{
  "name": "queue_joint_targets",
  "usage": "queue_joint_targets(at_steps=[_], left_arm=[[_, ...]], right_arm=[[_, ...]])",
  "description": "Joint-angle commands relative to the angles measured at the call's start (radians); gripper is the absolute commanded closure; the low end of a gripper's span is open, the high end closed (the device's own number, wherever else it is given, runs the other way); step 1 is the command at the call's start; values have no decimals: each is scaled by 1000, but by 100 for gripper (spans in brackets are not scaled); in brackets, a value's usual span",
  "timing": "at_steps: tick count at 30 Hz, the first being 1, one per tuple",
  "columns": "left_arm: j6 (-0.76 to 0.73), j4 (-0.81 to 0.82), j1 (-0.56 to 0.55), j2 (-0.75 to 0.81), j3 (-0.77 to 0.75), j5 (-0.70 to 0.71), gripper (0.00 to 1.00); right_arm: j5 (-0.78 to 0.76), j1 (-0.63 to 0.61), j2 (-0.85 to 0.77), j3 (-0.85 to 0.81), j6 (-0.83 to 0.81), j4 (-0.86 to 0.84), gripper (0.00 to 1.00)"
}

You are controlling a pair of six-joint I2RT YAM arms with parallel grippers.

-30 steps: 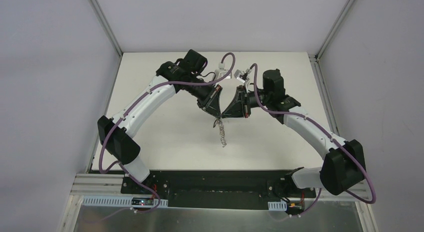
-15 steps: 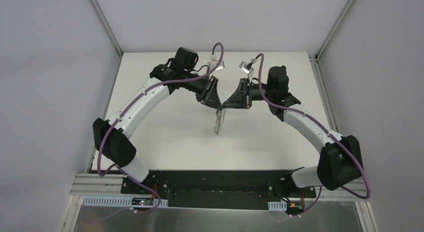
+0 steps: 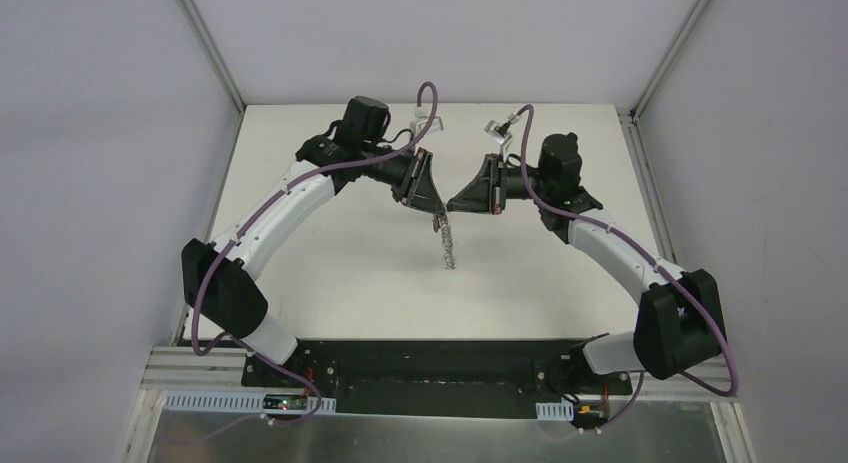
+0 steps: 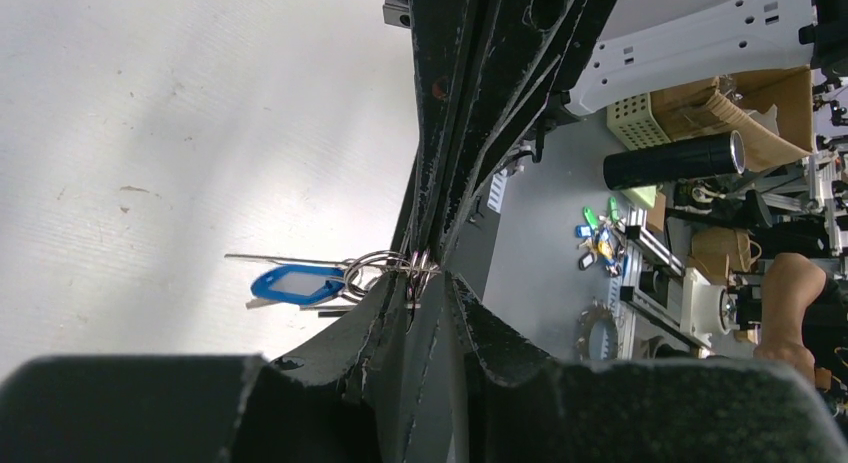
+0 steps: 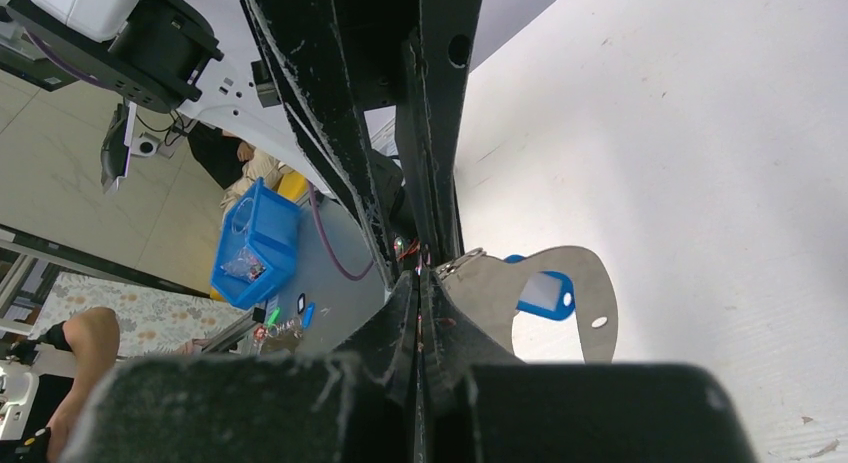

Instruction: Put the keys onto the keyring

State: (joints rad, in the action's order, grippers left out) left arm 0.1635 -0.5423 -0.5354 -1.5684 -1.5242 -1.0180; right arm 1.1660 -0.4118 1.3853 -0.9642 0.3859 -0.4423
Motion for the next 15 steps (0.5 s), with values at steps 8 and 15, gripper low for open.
queue_joint_targets(at_steps=[8, 15], left_arm=[[49, 69, 6, 58, 35, -48, 92], [26, 1, 5, 29, -22, -30, 100]], right_arm=[[-19, 21, -17, 4, 35, -102, 100], [-3, 21, -22, 19, 18, -121, 100]])
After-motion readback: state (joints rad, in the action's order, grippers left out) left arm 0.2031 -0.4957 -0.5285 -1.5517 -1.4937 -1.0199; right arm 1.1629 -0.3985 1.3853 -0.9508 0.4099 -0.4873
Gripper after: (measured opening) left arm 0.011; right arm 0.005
